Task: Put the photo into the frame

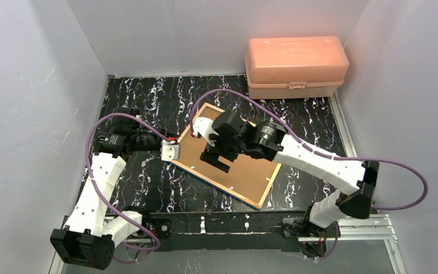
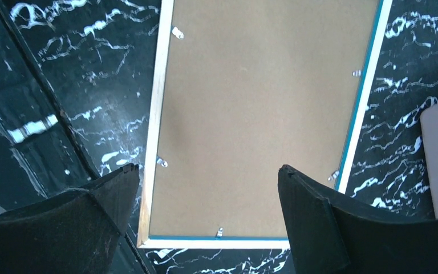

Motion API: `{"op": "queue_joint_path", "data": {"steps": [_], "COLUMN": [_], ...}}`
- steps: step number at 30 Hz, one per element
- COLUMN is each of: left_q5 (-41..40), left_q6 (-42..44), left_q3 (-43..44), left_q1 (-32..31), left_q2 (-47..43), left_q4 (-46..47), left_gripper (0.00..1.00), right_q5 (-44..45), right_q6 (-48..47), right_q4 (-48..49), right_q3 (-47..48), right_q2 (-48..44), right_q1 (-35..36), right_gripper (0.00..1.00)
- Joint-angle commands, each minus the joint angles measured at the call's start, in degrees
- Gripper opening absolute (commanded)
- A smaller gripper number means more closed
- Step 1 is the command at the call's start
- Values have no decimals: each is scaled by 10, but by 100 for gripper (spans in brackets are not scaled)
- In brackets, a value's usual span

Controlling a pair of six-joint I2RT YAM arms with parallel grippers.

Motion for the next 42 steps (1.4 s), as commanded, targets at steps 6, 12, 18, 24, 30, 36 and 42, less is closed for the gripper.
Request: {"op": "queue_joint_path", "data": {"steps": [6,12,18,24,30,36,42], "left_q5": [-6,-17,-24,-24,-32,-23,-29], "left_q6": [42,37,46,30,10,10,0], "left_q3": [-88,-131,-164,-188,-210,-215,-213], "left_q1": [-4,-4,-4,-4,-3,-3,-3], "left_q2": [-25,-57,-72,-89,-110,-123,-126], "left_q4": [-49,-2,17,42,73,73,76], "left_gripper": [33,52,65,65,64,65,66], "right_q5": [54,62,29,2,-10,-12,-16], "right_q6": [60,82,85,101,117,117,117], "right_q4": [128,248,307,342,376,382,382], "right_q3": [-220,-284,-291,-301,-327,-335,-340], "right_q2": [-56,1,64,83,92,100,107], "right_q1": [39,40,40,40,40,40,42], "right_gripper": [99,92,88,75,55,54,47]}}
